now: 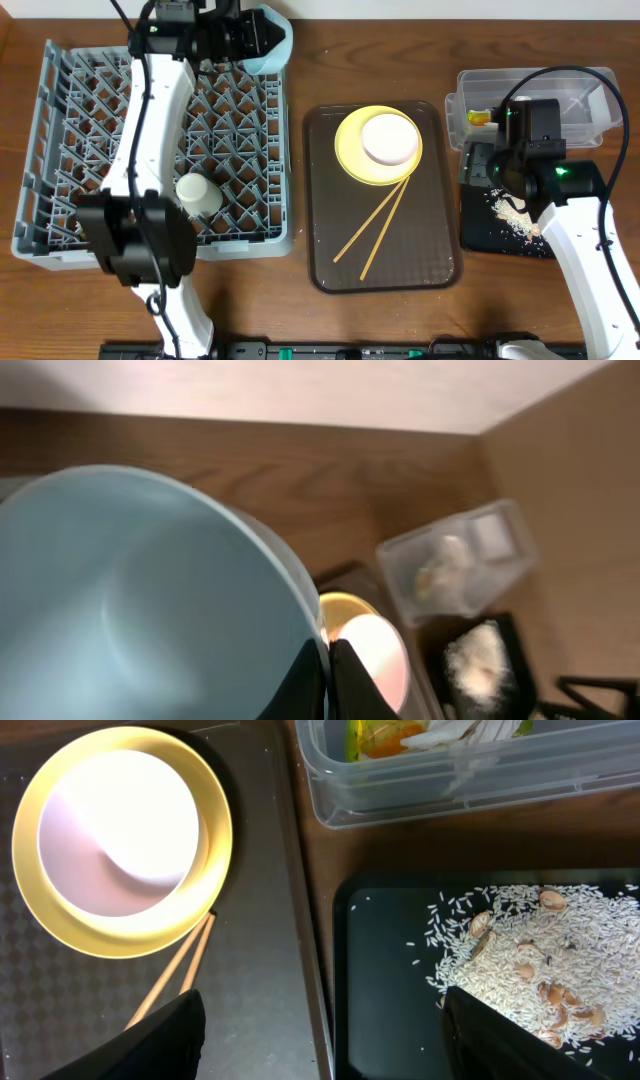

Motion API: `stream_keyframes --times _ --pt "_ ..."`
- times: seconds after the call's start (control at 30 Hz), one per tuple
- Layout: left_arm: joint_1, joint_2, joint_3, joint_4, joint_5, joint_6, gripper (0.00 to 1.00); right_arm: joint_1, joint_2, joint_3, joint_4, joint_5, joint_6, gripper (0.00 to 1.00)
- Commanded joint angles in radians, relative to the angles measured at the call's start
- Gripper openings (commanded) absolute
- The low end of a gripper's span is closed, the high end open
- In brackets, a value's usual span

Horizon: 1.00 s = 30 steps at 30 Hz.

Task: Sort waste into correct bins and load items into the dishwasher rack
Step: 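Carry the light-blue bowl with the left gripper to the rack's back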

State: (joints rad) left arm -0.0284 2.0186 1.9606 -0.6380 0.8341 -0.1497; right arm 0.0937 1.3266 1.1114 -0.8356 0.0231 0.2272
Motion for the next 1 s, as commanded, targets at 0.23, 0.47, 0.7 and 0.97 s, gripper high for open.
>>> stream_keyframes --times 0.23,0.47,0.7,0.97 --pt "0.183 0.172 0.022 0.284 0.537 -0.227 0.06 -0.005 -0.006 0.007 0.000 0.010 0.008 0.74" --pt "0.239 0.264 0.022 0.341 0.578 -0.328 0.06 -0.005 -0.006 0.007 -0.012 0.010 0.008 0.74" --pt "0.249 0.297 0.022 0.340 0.606 -0.335 0.06 -0.005 -0.006 0.007 -0.014 0.010 0.008 0.74" --pt "0.268 0.298 0.007 0.340 0.581 -0.335 0.06 -0.005 -0.006 0.007 -0.018 0.010 0.008 0.74"
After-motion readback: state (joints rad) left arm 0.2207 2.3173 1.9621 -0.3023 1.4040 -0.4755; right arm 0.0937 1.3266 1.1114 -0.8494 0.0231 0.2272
